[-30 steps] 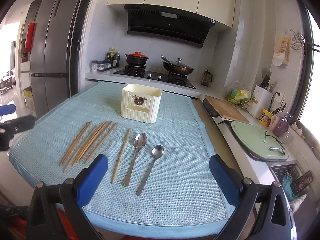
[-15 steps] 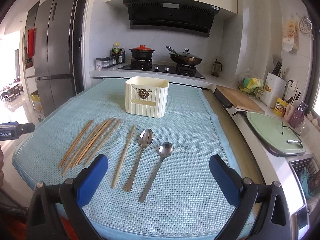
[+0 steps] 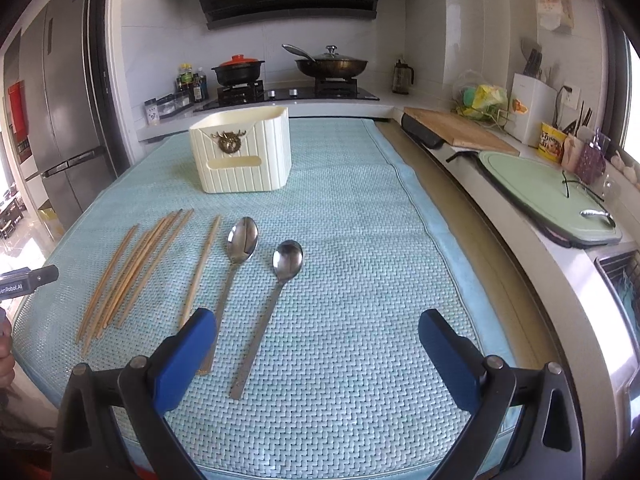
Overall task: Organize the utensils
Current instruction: 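Move both tools forward over the chopsticks and spoons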
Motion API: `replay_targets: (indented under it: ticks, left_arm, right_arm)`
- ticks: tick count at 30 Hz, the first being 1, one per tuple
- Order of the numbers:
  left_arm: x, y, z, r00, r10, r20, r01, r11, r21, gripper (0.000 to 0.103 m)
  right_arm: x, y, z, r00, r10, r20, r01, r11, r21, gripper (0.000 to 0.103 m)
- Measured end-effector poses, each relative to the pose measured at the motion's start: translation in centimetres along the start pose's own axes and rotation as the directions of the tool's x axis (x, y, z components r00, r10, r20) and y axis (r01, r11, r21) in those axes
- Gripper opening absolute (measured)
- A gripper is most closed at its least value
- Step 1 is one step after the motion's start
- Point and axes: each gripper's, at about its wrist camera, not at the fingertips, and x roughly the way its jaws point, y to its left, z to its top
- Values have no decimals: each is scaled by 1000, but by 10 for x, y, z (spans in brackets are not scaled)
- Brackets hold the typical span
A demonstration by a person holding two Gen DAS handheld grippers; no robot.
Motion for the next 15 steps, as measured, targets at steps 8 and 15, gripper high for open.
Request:
replay_targets:
  ticks: [8,15]
  left_arm:
    - [43,-1,21,999,-10,-41,11,1000,16,103]
    - [81,-6,31,996,27,-86,-23,999,45,103]
  right_arm:
    - [9,2,-2,999,17,-29,-16,1000,19,103]
    - [11,13,-6,999,12,-34,-13,1000,-13,103]
